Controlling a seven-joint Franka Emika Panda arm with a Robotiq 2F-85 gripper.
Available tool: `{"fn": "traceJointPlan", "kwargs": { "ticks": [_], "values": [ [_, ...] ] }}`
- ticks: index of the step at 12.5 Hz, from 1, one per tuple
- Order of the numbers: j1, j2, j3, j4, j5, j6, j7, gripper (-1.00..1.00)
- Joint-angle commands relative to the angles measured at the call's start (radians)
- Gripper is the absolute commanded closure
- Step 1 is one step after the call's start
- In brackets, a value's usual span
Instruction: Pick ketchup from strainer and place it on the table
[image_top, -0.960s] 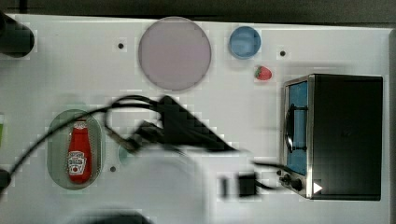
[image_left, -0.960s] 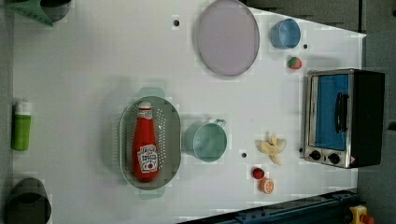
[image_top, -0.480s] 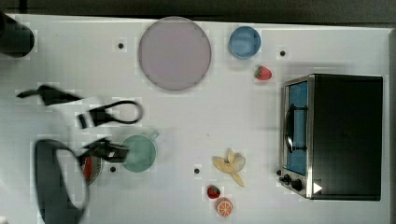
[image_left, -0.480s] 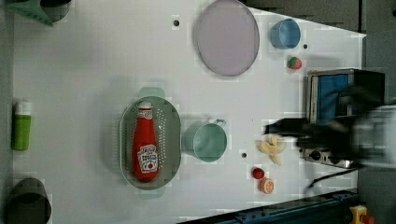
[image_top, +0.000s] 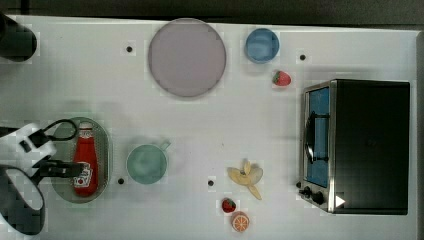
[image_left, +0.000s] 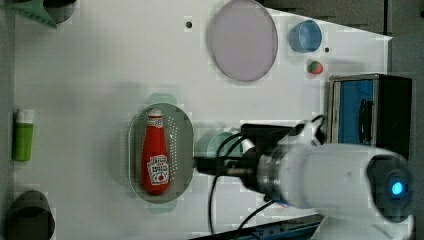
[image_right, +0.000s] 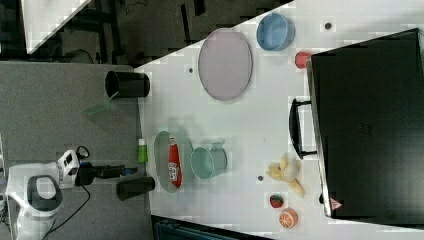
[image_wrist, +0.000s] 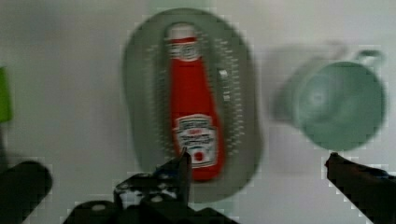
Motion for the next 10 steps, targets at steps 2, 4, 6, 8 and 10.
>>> {"fn": "traceJointPlan", "kwargs": {
  "ticks": [2,4,6,8,10],
  "values": [
    [0.000,0.088,0.001,-0.074,-0.055,0.172,0.052,-1.00],
    [0.004,0.143,0.000,-0.128,-0.117,0.291,0.086,-1.00],
    [0.009,0.203,-0.001,-0.170,-0.151,0.413,0.143,-1.00],
    [0.015,0.272,-0.003,-0.186,-0.182,0.503,0.170,-1.00],
    [0.019,0.343,-0.006,-0.186,-0.197,0.557,0.203,-1.00]
  ]
}}
